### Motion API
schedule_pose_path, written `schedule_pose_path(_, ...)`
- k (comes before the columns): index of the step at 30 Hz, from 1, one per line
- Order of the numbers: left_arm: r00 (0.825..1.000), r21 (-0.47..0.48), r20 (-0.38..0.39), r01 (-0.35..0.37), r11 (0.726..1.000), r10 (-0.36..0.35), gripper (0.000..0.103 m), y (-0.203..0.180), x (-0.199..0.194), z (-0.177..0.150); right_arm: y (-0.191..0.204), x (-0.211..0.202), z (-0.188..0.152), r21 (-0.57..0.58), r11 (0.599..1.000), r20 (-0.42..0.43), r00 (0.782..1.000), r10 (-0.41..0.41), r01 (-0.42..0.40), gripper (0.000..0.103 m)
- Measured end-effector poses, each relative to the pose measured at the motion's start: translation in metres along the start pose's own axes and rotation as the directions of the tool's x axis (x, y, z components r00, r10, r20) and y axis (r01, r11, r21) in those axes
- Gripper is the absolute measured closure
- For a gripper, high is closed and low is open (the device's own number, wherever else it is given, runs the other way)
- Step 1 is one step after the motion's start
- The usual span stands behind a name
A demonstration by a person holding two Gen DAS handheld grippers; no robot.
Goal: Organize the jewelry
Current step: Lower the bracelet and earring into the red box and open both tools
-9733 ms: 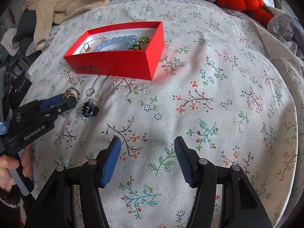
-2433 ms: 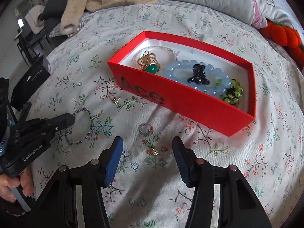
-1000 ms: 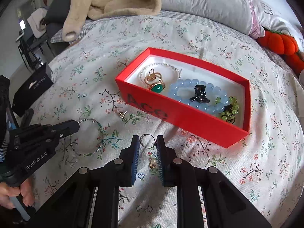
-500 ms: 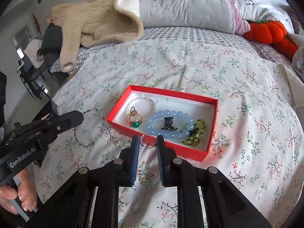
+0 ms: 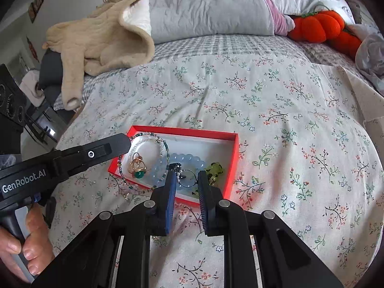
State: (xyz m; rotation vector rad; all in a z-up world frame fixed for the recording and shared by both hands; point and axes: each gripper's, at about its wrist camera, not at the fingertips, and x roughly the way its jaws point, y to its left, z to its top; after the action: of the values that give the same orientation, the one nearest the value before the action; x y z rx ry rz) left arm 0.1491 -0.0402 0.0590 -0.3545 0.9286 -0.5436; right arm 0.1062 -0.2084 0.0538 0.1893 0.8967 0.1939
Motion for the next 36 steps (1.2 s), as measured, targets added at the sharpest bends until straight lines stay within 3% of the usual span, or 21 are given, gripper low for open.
schedule_pose_path(4,0.997,0.004,0.005,-0.078,0.997,0.078,0.103,0.011,0.007,0.002,-0.008,0.003,0.003,0.016,1.0,-0.002,1.0,-0.01,0.01,0.083)
schedule_pose_path(13,0.968,0.037,0.0,-0.249,0.968,0.249,0.103,0.036,0.024,0.006,-0.013,0.015,0.008,0.027,0.999,-0.018,0.999,-0.028,0.028,0.083)
schedule_pose_path(15,0.963,0.051,-0.003,-0.269,0.962,0.27,0.097,0.036,0.025,0.007,-0.013,0.018,0.01,0.03,0.999,-0.023,0.999,-0.028,0.028,0.083)
schedule_pose_path(17,0.96,0.063,0.005,-0.279,0.958,0.279,0.08,0.034,0.021,0.006,-0.012,0.021,0.011,0.03,0.999,-0.028,0.999,-0.029,0.03,0.083)
schedule_pose_path(21,0.954,0.08,0.009,-0.299,0.951,0.299,0.072,0.033,0.011,0.006,-0.01,0.027,0.014,0.021,0.999,-0.036,0.999,-0.03,0.031,0.083)
schedule_pose_path(25,0.948,0.096,0.0,-0.316,0.944,0.317,0.056,0.035,0.001,0.001,-0.008,0.029,0.017,0.028,1.0,-0.044,0.999,-0.007,0.009,0.082)
schedule_pose_path(26,0.947,0.099,0.001,-0.32,0.942,0.321,0.052,0.035,-0.003,-0.001,-0.008,0.028,0.018,0.034,0.999,-0.049,0.999,0.022,-0.02,0.081)
schedule_pose_path(30,0.936,0.108,-0.004,-0.348,0.931,0.351,0.042,0.037,-0.015,-0.007,-0.005,0.017,0.019,0.037,0.998,-0.042,0.997,0.061,-0.06,0.053)
schedule_pose_path(36,0.913,0.113,-0.045,-0.399,0.91,0.406,0.031,0.036,-0.03,-0.022,-0.013,0.003,0.017,0.075,0.997,-0.032,0.999,0.031,-0.029,0.053)
